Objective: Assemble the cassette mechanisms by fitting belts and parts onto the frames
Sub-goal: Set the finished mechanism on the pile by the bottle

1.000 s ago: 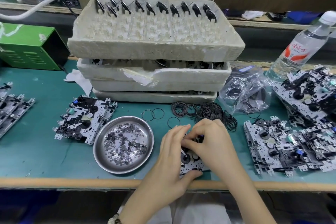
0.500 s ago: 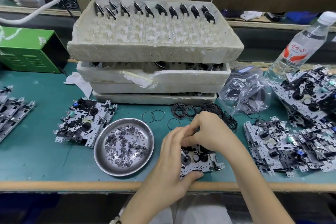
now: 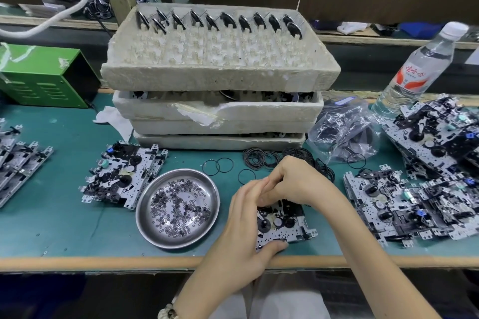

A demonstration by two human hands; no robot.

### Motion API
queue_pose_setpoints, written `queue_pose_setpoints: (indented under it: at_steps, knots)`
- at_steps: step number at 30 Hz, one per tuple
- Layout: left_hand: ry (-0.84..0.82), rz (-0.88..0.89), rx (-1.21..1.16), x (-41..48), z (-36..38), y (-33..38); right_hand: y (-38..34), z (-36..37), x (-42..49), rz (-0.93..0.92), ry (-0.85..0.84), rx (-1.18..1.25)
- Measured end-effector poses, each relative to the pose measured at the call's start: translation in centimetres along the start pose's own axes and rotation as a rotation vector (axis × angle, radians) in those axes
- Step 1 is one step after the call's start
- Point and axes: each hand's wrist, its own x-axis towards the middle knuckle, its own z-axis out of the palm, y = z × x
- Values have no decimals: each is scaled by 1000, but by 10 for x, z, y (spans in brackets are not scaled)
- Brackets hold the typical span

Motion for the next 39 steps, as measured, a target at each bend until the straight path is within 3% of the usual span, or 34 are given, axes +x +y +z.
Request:
queue_pose_setpoints:
  at_steps: [27,29,33,36,39]
  knots:
    - [-4,3,-13,1,2,-1,-9,-6,0,48,-88,12]
    - [-3,12,-13,0,2,-1,-8,-1,-7,24,19,-67]
    - [26,23,-28,1,1,-1,-8,33,-28,-120,497,-466]
    - [47,28,-60,1,2,0,-4,55,-39,-287,659,-545]
    - [47,27,-64,1,2,-1,2,62,-41,-371,704,-581]
